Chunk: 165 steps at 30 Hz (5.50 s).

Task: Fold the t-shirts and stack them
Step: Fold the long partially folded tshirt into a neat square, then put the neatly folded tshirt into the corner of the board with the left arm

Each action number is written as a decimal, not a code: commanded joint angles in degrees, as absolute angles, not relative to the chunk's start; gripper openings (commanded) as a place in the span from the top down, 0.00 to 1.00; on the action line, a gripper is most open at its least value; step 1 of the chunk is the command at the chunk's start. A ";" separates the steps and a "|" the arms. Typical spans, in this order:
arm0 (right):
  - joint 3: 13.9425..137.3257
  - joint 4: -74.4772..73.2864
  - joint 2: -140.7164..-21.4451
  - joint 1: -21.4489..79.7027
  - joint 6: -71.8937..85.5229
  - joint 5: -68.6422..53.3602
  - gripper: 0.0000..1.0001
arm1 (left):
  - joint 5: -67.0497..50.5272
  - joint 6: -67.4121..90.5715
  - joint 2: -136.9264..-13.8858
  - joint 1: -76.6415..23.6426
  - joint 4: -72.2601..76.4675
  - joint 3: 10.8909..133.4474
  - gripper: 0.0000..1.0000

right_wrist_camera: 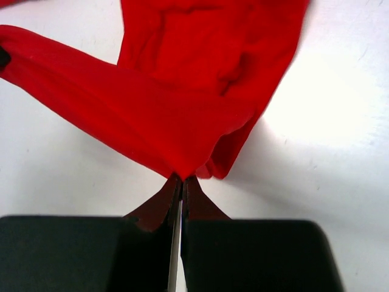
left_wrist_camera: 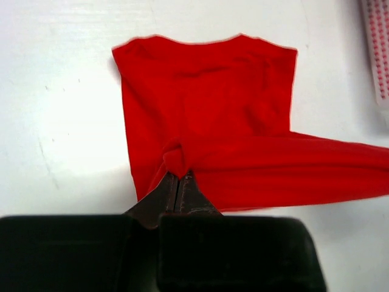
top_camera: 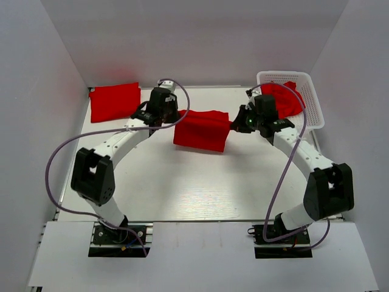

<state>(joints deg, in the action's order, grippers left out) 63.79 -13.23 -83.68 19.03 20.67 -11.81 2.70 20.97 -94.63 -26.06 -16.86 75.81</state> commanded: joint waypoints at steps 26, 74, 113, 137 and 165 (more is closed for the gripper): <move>101.15 -16.08 -122.07 11.07 24.69 -13.88 0.43 | 0.45 16.26 -130.60 -19.43 -18.10 114.07 0.00; 60.21 -10.37 -86.67 11.51 15.03 -0.27 0.10 | 5.45 2.11 -141.77 -26.02 -31.91 110.31 0.93; 66.96 -12.56 -91.22 11.69 15.21 -1.67 0.10 | -9.49 -14.49 -115.31 -10.20 -31.63 119.86 1.00; 69.08 -13.44 -91.58 11.60 18.72 -0.62 0.10 | -11.69 -16.00 -119.00 -0.36 -29.80 131.92 1.00; 76.73 -17.14 -95.89 12.48 19.25 3.69 0.10 | -8.89 -9.85 -129.55 12.39 -20.40 125.68 1.00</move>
<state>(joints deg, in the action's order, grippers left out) 73.91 -17.10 -95.09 12.08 19.03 3.07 -11.09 -12.23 -130.80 10.68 -24.53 126.17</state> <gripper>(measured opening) 0.904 0.085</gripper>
